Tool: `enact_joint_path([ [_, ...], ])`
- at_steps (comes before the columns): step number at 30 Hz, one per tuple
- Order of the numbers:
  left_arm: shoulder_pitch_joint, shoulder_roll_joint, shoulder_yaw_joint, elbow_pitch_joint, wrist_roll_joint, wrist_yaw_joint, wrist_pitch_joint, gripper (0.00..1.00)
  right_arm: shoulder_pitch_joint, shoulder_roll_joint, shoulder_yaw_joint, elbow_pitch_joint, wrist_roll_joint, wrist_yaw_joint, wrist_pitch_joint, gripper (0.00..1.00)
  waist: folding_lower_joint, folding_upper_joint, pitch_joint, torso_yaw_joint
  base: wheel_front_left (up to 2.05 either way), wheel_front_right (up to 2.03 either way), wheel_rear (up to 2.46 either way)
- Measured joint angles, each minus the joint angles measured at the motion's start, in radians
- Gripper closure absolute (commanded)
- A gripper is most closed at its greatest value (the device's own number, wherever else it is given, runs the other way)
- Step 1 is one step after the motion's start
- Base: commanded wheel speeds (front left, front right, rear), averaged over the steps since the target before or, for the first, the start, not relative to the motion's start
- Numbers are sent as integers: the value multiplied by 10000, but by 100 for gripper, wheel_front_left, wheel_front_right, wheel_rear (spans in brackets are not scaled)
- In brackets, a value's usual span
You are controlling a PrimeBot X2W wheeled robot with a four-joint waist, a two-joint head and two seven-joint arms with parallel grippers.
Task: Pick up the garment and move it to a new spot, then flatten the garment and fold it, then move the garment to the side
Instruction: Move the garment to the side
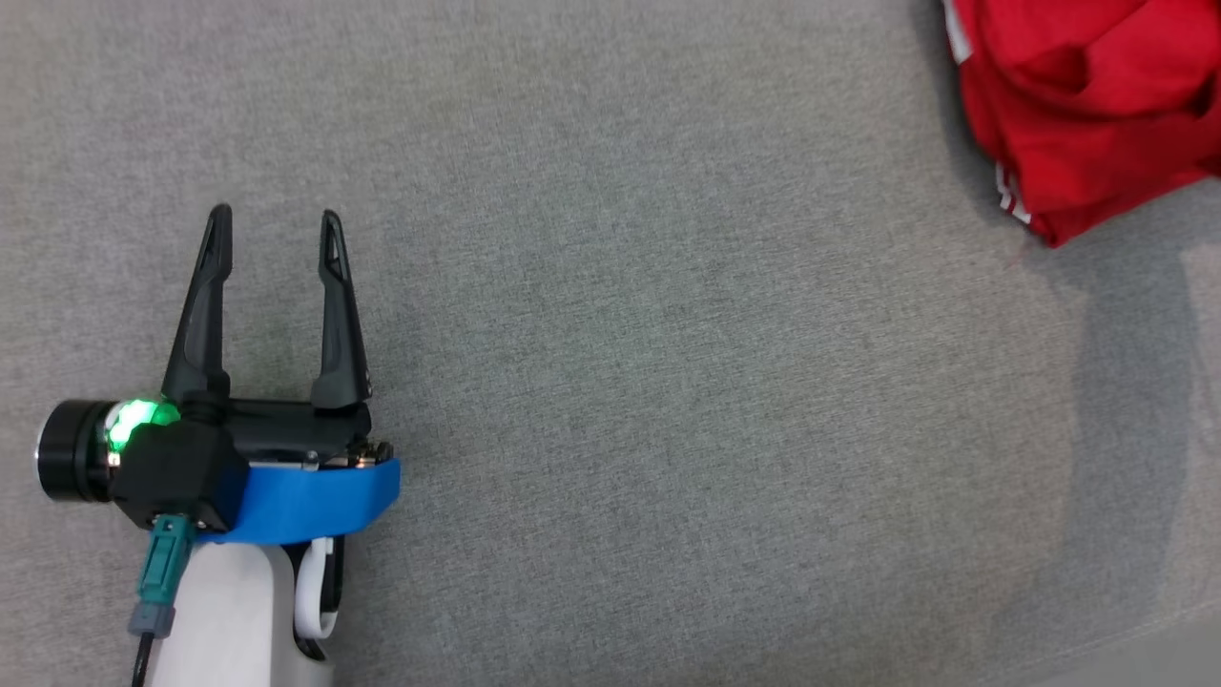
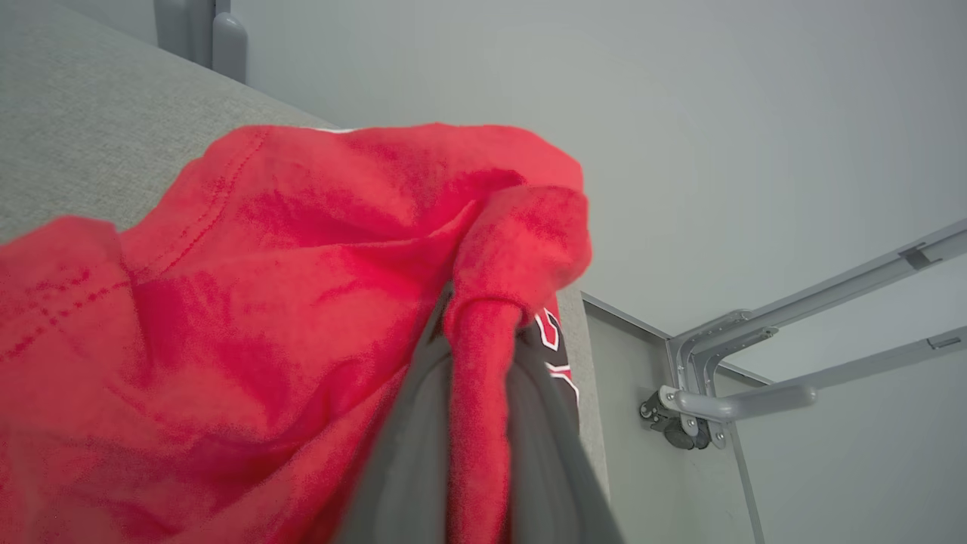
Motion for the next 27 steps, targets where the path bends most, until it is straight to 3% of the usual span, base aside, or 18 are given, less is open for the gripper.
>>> enact_joint_path([
  [8,-430,213,-142,-644,186,-25,0,0,-1198,-408,903,1197,4,0,42,100,0,1,769,-7,0,0,0],
  [14,-433,314,-217,-955,240,94,0,0,-1655,-213,1158,1672,-29,0,-27,100,-2,1,1053,-109,0,0,0],
  [15,-433,330,-222,-965,238,100,0,0,-1723,-144,1112,1749,-23,0,-35,43,-1,1,1075,-124,0,0,0],
  [16,-433,343,-221,-965,236,105,0,0,-1778,-82,1091,1822,-23,0,-40,0,-1,1,1089,-138,0,0,0],
  [22,-433,374,-234,-855,173,196,0,0,-2011,86,901,2188,-399,0,-65,0,-1,2,933,-127,0,0,0],
  [27,-314,316,-199,-671,-77,278,0,0,-1898,163,-38,1952,-332,0,-67,0,-2,1,360,71,0,0,0],
])
